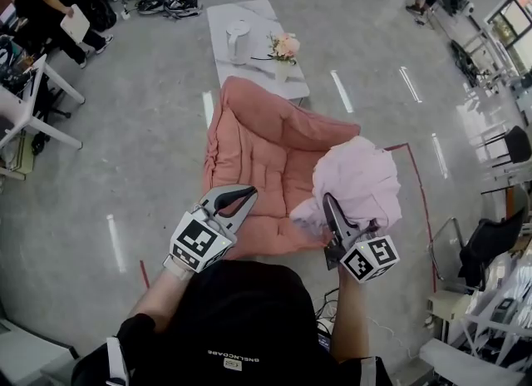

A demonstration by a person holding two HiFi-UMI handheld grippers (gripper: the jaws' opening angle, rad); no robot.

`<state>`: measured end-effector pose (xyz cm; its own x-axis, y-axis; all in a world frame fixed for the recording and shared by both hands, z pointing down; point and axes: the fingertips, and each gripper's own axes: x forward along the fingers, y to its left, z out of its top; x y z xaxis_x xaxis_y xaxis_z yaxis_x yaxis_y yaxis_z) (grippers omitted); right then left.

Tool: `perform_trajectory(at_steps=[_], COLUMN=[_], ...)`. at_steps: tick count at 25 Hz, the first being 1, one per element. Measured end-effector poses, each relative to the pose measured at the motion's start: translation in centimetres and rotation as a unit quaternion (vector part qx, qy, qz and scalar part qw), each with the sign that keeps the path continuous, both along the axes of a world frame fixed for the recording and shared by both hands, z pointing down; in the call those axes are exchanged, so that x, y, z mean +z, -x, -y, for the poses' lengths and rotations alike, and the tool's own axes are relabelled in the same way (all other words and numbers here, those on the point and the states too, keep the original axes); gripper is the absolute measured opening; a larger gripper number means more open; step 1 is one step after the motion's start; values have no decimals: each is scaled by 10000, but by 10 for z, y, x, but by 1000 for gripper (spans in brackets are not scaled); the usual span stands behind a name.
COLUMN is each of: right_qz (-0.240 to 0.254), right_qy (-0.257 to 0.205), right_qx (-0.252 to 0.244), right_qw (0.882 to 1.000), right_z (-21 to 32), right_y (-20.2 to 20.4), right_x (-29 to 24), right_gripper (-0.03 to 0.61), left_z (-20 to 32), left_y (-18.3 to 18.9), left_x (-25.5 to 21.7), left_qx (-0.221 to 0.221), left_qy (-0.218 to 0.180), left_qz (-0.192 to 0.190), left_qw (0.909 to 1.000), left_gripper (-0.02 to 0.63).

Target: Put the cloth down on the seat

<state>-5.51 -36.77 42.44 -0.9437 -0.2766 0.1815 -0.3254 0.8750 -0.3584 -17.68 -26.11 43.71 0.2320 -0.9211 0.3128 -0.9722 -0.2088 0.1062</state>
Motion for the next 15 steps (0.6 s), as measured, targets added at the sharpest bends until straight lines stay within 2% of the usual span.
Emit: perform_trajectory(at_steps=[8, 15], right_qz=[-49, -307], right_qy=[317, 620], right_qx=[-498, -943], right_qw=[9982, 9931], right_z=[-13, -18], right_y=[100, 156], right_x=[21, 52], right_gripper=[178, 178], left_z=[-23, -38], left_y=[71, 97], left_x=[16, 31], left_qx=[-232, -439], left_qy=[63, 199], left_qz=[-229, -358], left_qw=[9994, 9982], left_gripper=[17, 16])
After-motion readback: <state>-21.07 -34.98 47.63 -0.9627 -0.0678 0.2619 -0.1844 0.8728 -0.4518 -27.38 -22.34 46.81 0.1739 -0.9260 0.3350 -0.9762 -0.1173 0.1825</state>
